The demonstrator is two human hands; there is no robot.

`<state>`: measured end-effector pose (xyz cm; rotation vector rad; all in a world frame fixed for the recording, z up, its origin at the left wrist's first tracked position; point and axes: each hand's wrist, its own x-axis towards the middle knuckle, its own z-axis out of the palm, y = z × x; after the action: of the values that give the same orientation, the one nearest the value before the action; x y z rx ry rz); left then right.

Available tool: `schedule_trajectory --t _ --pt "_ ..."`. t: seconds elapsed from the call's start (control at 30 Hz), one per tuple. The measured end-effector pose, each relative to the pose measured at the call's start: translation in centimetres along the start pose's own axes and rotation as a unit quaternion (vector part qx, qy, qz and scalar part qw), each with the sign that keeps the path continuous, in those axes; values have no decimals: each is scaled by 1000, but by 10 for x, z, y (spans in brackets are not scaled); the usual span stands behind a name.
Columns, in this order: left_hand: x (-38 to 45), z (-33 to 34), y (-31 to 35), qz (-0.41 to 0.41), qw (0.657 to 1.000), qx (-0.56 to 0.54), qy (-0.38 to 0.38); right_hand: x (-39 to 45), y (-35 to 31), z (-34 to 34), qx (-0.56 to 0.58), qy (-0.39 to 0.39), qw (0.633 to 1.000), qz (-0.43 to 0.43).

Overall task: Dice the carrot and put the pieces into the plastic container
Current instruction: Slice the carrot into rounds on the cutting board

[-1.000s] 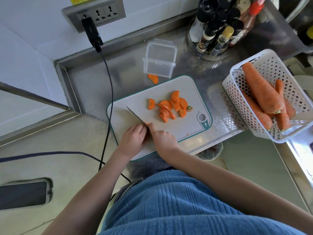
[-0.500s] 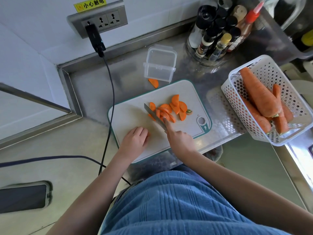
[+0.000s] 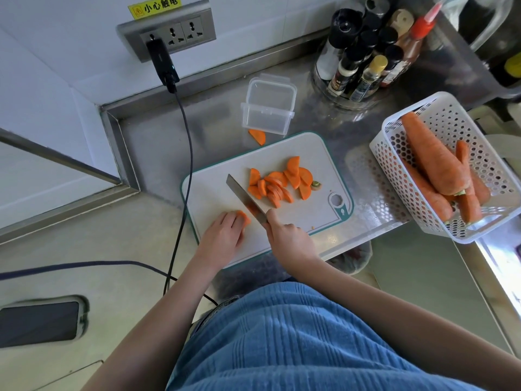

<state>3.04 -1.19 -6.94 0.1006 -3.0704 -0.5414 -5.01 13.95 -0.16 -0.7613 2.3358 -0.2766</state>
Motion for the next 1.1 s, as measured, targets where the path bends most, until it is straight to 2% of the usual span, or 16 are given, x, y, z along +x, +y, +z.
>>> schedule_trajectory --t 0.3,0.53,0.77,0.87,1.1 --pt "3 -2 -3 32 999 10 -4 1 -3 15 -31 -8 999 -31" --pt "0 7 -10 33 999 1 18 2 -5 24 -111 -11 993 -38" --pt "-3 6 -7 -20 999 -27 -4 17 -17 19 -89 -47 995 -25" --pt "-2 5 -7 -21 999 -27 -14 21 -16 17 -78 -37 996 -16" --pt "-1 0 -1 -31 999 -22 -4 16 -2 8 -155 -3 987 -48"
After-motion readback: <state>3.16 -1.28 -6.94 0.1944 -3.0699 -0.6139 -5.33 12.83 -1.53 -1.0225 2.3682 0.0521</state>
